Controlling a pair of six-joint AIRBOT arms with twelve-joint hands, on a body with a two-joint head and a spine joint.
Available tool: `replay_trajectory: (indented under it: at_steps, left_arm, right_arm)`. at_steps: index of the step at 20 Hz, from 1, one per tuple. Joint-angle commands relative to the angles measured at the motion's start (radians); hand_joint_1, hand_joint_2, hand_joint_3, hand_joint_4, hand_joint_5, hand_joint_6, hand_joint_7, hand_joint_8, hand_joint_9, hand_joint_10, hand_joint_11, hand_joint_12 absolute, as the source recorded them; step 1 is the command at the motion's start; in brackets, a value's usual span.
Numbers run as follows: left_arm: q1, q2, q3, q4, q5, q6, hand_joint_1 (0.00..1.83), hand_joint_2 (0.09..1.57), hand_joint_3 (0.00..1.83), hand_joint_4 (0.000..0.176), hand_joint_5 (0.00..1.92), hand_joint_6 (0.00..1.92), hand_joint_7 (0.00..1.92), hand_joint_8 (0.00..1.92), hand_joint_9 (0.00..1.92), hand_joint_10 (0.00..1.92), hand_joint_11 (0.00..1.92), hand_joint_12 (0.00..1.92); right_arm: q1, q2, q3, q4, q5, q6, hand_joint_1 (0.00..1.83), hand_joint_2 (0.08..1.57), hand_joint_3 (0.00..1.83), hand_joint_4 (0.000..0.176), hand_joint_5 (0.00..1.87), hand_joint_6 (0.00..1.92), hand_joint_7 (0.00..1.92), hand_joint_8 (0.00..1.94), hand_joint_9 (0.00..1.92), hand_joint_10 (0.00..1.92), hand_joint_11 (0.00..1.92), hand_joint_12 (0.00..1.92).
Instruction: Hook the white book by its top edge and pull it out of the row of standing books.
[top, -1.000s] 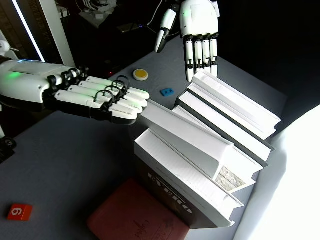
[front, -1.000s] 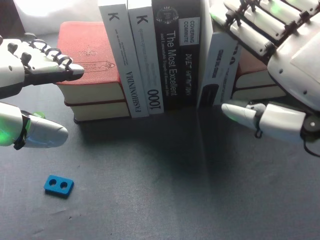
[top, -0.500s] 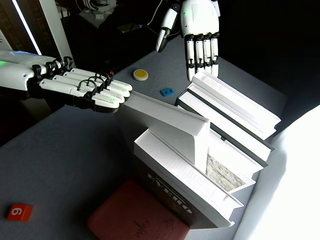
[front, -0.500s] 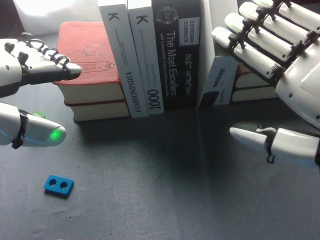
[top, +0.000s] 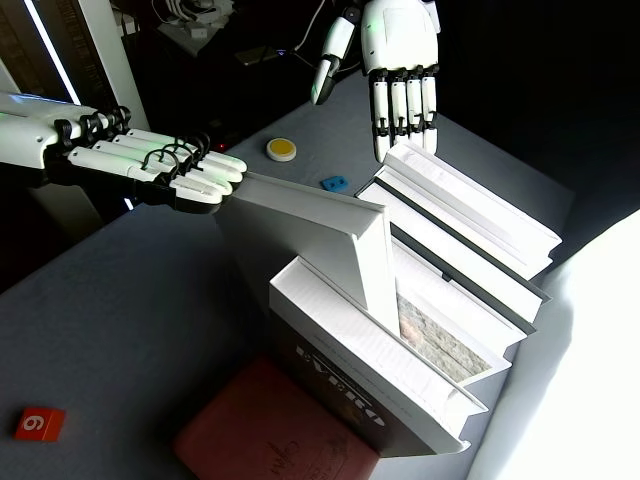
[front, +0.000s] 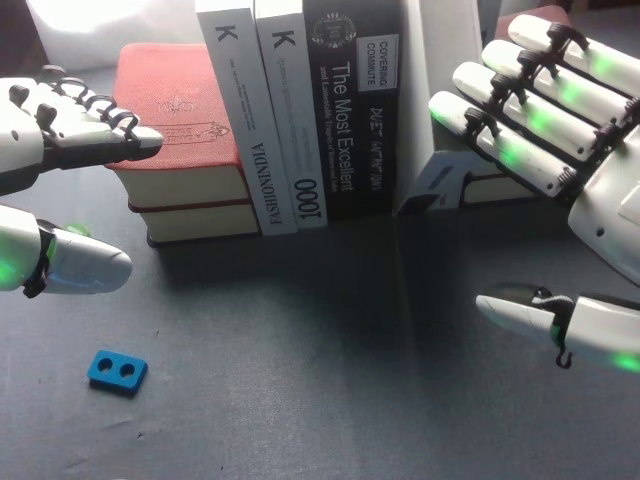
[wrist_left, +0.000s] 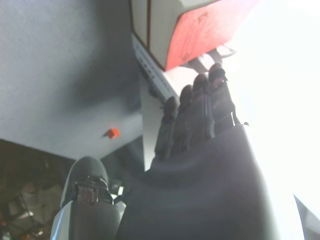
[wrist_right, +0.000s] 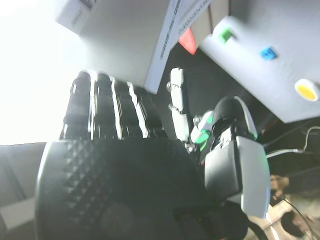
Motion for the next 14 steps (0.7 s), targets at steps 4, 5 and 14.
replay_trajectory:
  at_steps: [4,5,14]
  left_arm:
    - [-0.013,0.005,0.002,-0.014,0.072,-0.002,0.00,1.18,0.00,0.000,0.00,0.00,0.00,0.00,0.00,0.00,0.00,0.00]
    - [-0.013,0.005,0.002,-0.014,0.072,-0.003,0.00,1.18,0.00,0.000,0.00,0.00,0.00,0.00,0.00,0.00,0.00,0.00]
    - [-0.013,0.005,0.003,-0.014,0.070,-0.003,0.00,1.18,0.00,0.000,0.00,0.00,0.00,0.00,0.00,0.00,0.00,0.00]
  right_arm:
    - [-0.031,0.011,-0.005,-0.037,0.053,-0.001,0.00,1.18,0.00,0.000,0.07,0.02,0.02,0.01,0.00,0.00,0.00,0.00]
    - [-0.037,0.011,-0.006,-0.037,0.053,-0.002,0.00,1.18,0.00,0.000,0.04,0.01,0.01,0.00,0.00,0.00,0.00,0.00]
    - [-0.096,0.011,-0.012,-0.076,0.053,-0.016,0.00,1.17,0.00,0.000,0.02,0.00,0.00,0.00,0.00,0.00,0.00,0.00]
